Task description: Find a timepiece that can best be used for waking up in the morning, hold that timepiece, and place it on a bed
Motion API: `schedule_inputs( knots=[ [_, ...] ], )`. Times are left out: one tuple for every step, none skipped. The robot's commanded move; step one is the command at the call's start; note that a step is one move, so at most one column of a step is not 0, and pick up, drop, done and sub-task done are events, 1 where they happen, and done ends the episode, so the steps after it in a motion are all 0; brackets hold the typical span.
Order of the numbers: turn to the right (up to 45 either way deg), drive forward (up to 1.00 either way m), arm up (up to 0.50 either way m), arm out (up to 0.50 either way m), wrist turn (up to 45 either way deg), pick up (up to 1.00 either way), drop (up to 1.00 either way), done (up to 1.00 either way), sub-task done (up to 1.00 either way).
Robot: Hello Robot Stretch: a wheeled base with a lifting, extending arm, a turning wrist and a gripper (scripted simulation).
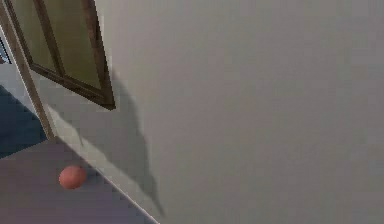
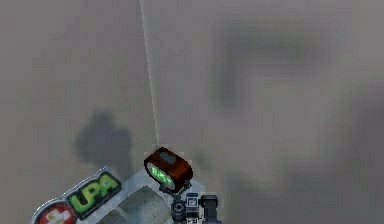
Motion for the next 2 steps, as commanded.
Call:
schedule_inputs(
  knots=[
    [0.0,0.0,0.1,0.0,0.0,0.0,0.0,0.0,0.0],
    [0.0,0.0,0.26,0.0,0.0,0.0,0.0,0.0,0.0]
  ],
)
